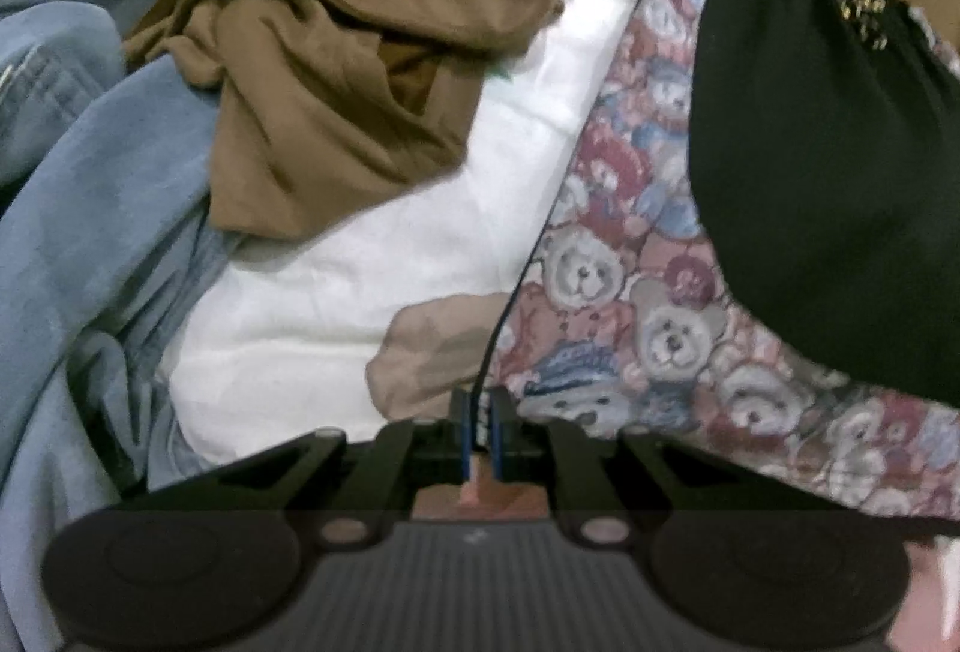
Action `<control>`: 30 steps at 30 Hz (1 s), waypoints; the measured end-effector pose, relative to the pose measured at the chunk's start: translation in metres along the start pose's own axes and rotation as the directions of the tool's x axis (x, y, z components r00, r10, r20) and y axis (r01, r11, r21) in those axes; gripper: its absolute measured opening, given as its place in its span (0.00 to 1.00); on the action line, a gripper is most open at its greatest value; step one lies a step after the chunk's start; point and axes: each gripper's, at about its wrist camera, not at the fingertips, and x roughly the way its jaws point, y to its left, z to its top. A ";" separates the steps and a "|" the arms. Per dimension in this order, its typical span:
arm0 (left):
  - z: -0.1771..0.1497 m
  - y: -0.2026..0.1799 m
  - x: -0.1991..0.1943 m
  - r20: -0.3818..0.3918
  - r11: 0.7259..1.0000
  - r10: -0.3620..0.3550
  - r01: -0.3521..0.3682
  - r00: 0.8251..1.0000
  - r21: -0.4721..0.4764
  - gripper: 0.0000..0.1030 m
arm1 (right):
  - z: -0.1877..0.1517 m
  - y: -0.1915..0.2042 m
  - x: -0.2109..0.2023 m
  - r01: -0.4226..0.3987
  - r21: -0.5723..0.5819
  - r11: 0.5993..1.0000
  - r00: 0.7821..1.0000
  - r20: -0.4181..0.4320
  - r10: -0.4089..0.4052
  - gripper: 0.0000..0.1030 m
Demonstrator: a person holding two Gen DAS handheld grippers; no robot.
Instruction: Fold clothes
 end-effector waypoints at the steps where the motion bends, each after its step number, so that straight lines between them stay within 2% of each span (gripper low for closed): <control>1: 0.000 0.001 0.002 -0.003 1.000 0.004 -0.004 1.000 -0.004 0.07 | -0.001 0.000 -0.004 0.014 -0.007 1.000 1.000 -0.006 -0.014 0.02; 4: 0.001 0.002 0.001 -0.005 1.000 0.017 -0.017 1.000 -0.008 0.07 | -0.002 0.000 -0.019 0.031 -0.037 0.999 1.000 -0.003 -0.031 0.03; 8: 0.003 0.002 -0.006 -0.022 1.000 0.028 -0.028 0.999 0.001 0.18 | 0.003 -0.001 -0.047 0.047 -0.060 0.997 0.998 0.052 -0.044 0.03; 11: 0.008 0.003 -0.016 0.011 1.000 0.030 -0.030 0.999 -0.003 0.19 | 0.009 0.003 -0.065 0.079 -0.086 0.993 0.992 0.109 -0.070 0.04; 12: 0.012 0.004 -0.019 0.020 1.000 0.031 -0.031 0.999 -0.005 0.19 | 0.010 0.003 -0.071 0.091 -0.090 0.992 0.988 0.130 -0.079 0.08; 17: 0.037 -0.004 -0.030 0.091 1.000 0.004 -0.002 0.996 -0.015 0.19 | 0.016 0.000 -0.095 0.121 -0.073 0.990 0.972 0.209 -0.103 0.08; 21: 0.057 -0.020 -0.030 0.137 1.000 -0.028 0.027 0.990 0.009 0.20 | 0.020 -0.008 -0.107 0.173 -0.048 0.984 0.952 0.263 -0.155 0.08; 26: 0.081 -0.041 -0.025 0.173 0.998 -0.053 0.046 0.983 0.042 0.24 | 0.026 -0.010 -0.119 0.258 -0.056 0.964 0.914 0.337 -0.225 0.09; 30: 0.109 -0.060 -0.016 0.208 0.995 -0.085 0.070 0.974 0.078 0.26 | 0.028 -0.016 -0.128 0.313 -0.041 0.949 0.885 0.375 -0.276 0.19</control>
